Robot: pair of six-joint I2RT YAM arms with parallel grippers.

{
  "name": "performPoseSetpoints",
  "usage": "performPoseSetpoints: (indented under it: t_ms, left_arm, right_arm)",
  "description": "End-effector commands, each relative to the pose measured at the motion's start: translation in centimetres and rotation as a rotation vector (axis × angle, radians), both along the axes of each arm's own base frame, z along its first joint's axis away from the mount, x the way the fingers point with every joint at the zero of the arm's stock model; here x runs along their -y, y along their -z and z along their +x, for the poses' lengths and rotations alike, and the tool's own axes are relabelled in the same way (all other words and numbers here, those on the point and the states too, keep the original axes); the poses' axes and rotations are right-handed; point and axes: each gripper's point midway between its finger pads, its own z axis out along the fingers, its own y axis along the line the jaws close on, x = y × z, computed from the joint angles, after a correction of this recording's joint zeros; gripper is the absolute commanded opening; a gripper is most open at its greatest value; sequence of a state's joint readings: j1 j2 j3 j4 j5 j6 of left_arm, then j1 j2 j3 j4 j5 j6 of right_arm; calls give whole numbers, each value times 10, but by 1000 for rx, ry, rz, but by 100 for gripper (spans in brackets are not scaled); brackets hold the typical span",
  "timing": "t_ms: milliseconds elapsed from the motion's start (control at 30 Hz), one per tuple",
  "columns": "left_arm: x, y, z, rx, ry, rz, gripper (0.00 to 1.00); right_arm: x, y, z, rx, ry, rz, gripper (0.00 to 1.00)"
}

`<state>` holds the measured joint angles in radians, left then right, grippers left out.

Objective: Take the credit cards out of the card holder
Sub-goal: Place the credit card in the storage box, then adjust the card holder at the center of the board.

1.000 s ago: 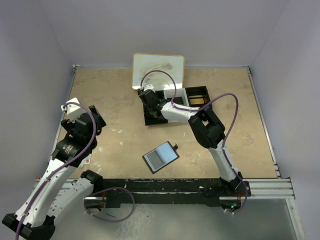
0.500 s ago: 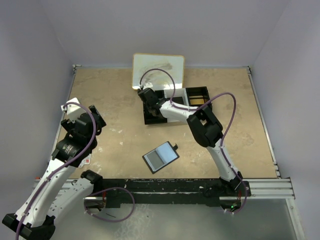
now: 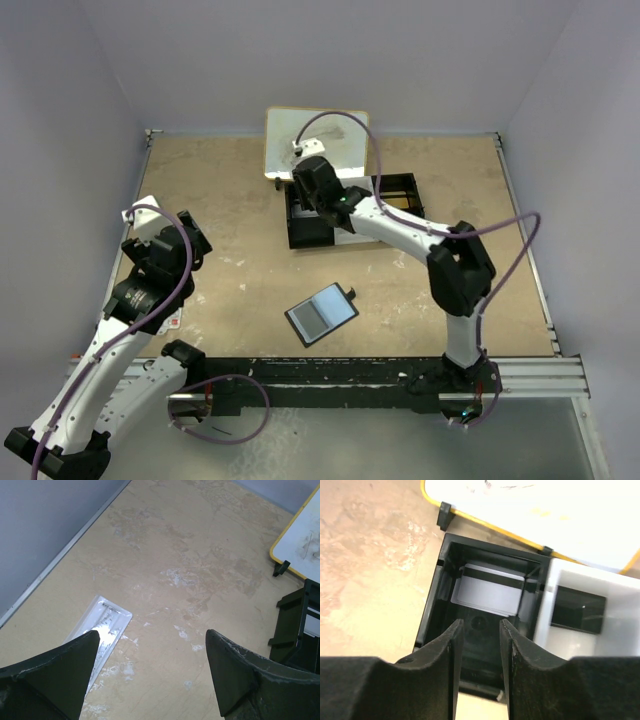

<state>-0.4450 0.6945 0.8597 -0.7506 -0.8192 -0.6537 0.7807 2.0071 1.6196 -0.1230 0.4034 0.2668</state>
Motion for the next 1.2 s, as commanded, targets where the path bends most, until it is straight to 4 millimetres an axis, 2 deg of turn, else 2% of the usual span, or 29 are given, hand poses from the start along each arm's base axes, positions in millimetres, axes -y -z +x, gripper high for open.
performPoseSetpoints:
  t_ms: [0,67,100,167,233,267,333,400,433,467,533,600,833,900,1000,1100,1167]
  left_arm:
    - [-5,-4,-1,19,-32,0,84]
    - [-6,-5,-1,22,-34,-2,84]
    - [-6,-4,-1,21,-33,-1,84]
    - [-6,-4,-1,21,-34,-2,84]
    - [-6,-4,-1,21,-36,1,84]
    - [-6,-4,-1,21,-36,0,84]
    - [-6,-4,-1,19,-37,2,84]
    - [-6,-4,-1,19,-36,2,84]
    - [-6,-4,-1,17,-37,3,84]
    - [-6,-4,-1,18,-37,2,84]
    - [-7,-4,-1,17,-40,5,84]
    - [-6,-4,-1,18,-39,3,84]
    - [-2,0,4,-2,-21,8,84]
    - [0,1,5,-7,-11,8,84]
    - [-4,-5,4,6,-31,13,83]
    - [-15,-12,-5,53,-84,5,82]
    - [-18,-16,-9,93,-93,-12,82]
  right_arm:
    - [17,-50,-20,103,39,80,41]
    - [23,-55,-37,98,18,139,47]
    - [29,-62,-43,122,28,188,55]
    - [46,-62,-55,137,96,267,85]
    - [52,-63,-67,135,78,337,98]
    - [51,-60,-74,118,47,359,100]
    - [44,-45,-92,47,-24,383,100]
    - [53,-35,-102,20,0,398,100]
    - [49,-43,-108,41,-28,437,100]
    - [50,-31,-120,28,-48,463,100]
    - [46,-32,-136,21,-98,543,100]
    - [41,-25,-151,-11,-106,549,98]
    - [19,4,-217,-72,-88,440,89]
    - [14,19,-234,-99,-86,376,87]
    - [4,38,-254,-133,-100,292,79]
    - [-10,54,-274,-175,-170,216,79]
    - [-15,65,-280,-207,-181,151,76]
